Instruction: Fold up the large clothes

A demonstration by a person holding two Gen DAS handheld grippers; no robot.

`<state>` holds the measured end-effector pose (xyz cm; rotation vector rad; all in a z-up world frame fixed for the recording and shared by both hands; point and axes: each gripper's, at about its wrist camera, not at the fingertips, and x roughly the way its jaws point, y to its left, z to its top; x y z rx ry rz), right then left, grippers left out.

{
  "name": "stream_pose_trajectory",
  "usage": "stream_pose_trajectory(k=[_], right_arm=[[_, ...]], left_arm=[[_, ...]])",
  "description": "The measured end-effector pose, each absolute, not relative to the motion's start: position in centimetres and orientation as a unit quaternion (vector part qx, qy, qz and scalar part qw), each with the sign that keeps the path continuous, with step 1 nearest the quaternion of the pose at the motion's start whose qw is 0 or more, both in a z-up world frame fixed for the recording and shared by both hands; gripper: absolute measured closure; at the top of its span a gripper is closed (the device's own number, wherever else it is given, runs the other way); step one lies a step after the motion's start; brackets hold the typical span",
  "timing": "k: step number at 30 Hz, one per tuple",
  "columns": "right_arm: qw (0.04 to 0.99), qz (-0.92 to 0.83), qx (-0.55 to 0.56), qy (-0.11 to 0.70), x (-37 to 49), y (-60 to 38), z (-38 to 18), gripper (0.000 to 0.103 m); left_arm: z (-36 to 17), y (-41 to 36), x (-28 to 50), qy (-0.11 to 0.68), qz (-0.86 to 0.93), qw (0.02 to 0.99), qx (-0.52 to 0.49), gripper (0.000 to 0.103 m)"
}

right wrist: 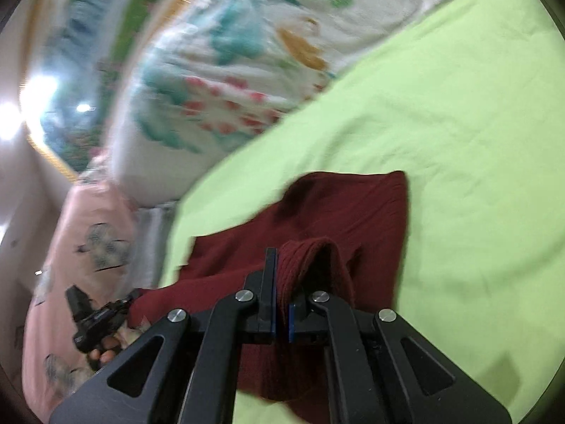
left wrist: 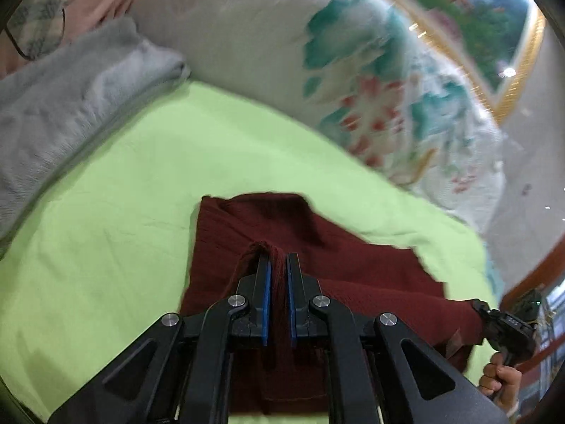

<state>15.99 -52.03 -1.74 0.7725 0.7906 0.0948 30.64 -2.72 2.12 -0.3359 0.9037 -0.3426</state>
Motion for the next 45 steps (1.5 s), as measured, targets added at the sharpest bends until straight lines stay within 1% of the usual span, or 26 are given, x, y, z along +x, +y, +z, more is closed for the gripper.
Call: stream_pose_trajectory(k=[4, 6, 8, 9, 10, 11, 12, 13, 16, 19, 23, 24, 25, 30, 33, 37, 41, 45], right_arm=[[0.835, 0.021, 0.363, 0.412, 18.5, -52.4, -5.4, 0.097], [0.829, 0.022, 0.37, 0.418, 18.8, -52.5, -6.1, 0.097], [0.831, 0.027, 0.376, 0.409, 18.1, -52.7, -6.0, 0.094], [0.834, 0.027, 0.375, 0.403, 17.5, -52.7, -5.8, 0.093], [0.842, 0.022, 0.369, 0.393, 16.6, -52.7, -5.1, 0.086], [0.847, 0.018, 0.364, 0.386, 15.8, -52.7, -4.6, 0.079], [0.853, 0.016, 0.361, 0.378, 15.3, -52.4, -4.2, 0.077], [0.859, 0.018, 0.356, 0.368, 14.5, -52.1, -3.5, 0.075], [0.868, 0.061, 0.335, 0.361, 12.7, -49.7, -2.3, 0.075], [0.86, 0.138, 0.286, 0.399, 13.2, -45.2, -2.7, 0.075], [0.844, 0.158, 0.213, 0.466, 15.4, -41.9, -4.6, 0.075], [0.843, 0.154, 0.203, 0.474, 16.0, -41.8, -4.9, 0.075], [0.842, 0.154, 0.202, 0.477, 16.9, -42.0, -5.2, 0.077], [0.867, 0.093, 0.194, 0.45, 20.8, -44.8, -4.4, 0.077], [0.878, 0.043, 0.221, 0.422, 22.8, -47.3, -4.2, 0.077], [0.877, -0.015, 0.28, 0.39, 22.8, -50.6, -4.5, 0.077], [0.874, -0.035, 0.315, 0.369, 20.3, -51.8, -3.7, 0.076], [0.875, -0.024, 0.327, 0.356, 17.1, -51.0, -3.2, 0.074]], left_arm=[[-2.1, -4.3, 33.9, 0.47, -0.142, 0.861, -0.132, 0.096], [-3.4, -4.5, 34.4, 0.48, -0.145, 0.856, -0.125, 0.095], [-3.7, -4.5, 34.1, 0.479, -0.152, 0.856, -0.122, 0.093], [-3.5, -4.3, 33.5, 0.475, -0.158, 0.857, -0.124, 0.088], [-3.3, -4.2, 33.0, 0.475, -0.163, 0.856, -0.125, 0.08], [-3.0, -4.1, 32.2, 0.474, -0.172, 0.854, -0.127, 0.077], [-2.6, -4.1, 31.1, 0.469, -0.182, 0.855, -0.127, 0.072], [-2.2, -4.4, 30.0, 0.466, -0.192, 0.855, -0.122, 0.071], [-1.2, -5.9, 26.8, 0.463, -0.241, 0.845, -0.114, 0.071], [-1.0, -9.2, 24.4, 0.469, -0.297, 0.828, -0.085, 0.07], [-2.5, -13.0, 24.7, 0.489, -0.318, 0.811, -0.046, 0.067], [-3.3, -13.9, 25.4, 0.502, -0.313, 0.805, -0.033, 0.067], [-3.9, -14.3, 26.0, 0.509, -0.309, 0.803, -0.028, 0.067], [-3.2, -14.8, 30.1, 0.49, -0.28, 0.826, -0.022, 0.068], [-2.7, -14.1, 33.5, 0.473, -0.239, 0.847, -0.04, 0.068], [-2.5, -11.0, 36.5, 0.465, -0.176, 0.864, -0.079, 0.068], [-2.5, -7.3, 36.1, 0.462, -0.149, 0.866, -0.118, 0.068], [-2.7, -4.3, 32.8, 0.463, -0.136, 0.865, -0.137, 0.065]])
